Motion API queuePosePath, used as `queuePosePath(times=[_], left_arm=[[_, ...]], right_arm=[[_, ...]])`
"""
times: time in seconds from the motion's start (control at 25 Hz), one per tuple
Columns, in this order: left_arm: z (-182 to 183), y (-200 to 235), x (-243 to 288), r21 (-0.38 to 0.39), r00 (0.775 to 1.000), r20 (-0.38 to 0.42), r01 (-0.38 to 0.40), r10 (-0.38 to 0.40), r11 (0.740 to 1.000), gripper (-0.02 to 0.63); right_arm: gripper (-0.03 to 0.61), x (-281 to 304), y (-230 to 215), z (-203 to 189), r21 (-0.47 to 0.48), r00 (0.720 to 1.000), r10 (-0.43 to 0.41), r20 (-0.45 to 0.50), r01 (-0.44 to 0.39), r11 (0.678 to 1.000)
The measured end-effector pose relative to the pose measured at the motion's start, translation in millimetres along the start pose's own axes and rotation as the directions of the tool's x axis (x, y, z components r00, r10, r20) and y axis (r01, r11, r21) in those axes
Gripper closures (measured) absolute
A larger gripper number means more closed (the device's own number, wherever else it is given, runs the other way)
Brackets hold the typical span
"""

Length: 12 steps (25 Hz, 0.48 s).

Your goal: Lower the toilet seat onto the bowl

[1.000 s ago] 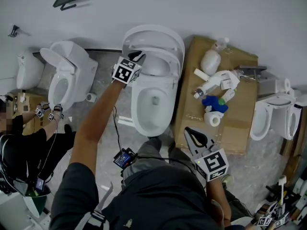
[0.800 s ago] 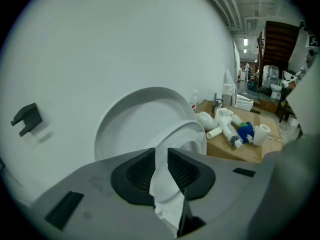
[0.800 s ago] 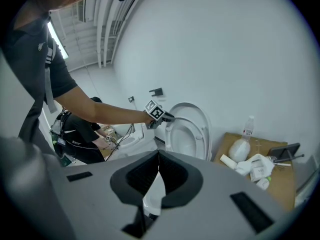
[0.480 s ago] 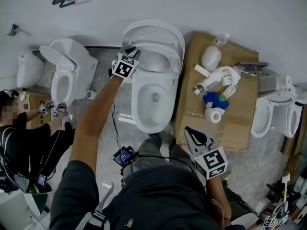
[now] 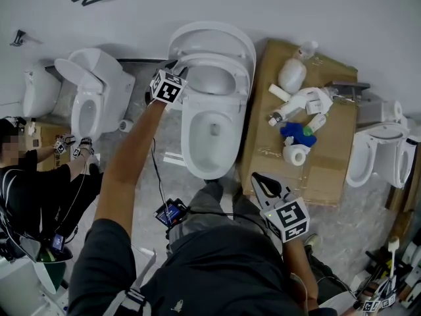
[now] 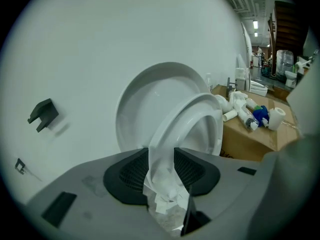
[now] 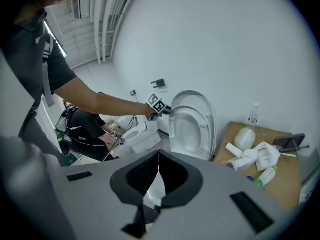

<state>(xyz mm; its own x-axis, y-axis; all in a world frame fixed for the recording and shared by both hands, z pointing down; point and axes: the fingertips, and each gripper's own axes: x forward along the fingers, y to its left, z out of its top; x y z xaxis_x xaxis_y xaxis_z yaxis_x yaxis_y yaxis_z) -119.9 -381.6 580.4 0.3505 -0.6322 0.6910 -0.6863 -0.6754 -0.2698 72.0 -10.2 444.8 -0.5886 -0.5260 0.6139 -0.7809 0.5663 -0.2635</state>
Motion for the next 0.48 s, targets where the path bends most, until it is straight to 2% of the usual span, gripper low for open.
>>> queuePosePath(times=[0.28, 0.48], left_arm=[[-32, -7, 7, 0.017, 0.995, -0.090, 0.046, -0.045, 0.999, 0.474], [-43, -4, 10, 0.041, 0.991, -0.124, 0.048, -0.042, 0.998, 0.474]], right_arm=[[0.571, 13, 6, -21, 0.016, 0.998, 0.034, -0.053, -0.033, 0.999], [0.571, 19, 10, -26, 0.024, 0.996, 0.056, -0.070, -0.054, 0.998]])
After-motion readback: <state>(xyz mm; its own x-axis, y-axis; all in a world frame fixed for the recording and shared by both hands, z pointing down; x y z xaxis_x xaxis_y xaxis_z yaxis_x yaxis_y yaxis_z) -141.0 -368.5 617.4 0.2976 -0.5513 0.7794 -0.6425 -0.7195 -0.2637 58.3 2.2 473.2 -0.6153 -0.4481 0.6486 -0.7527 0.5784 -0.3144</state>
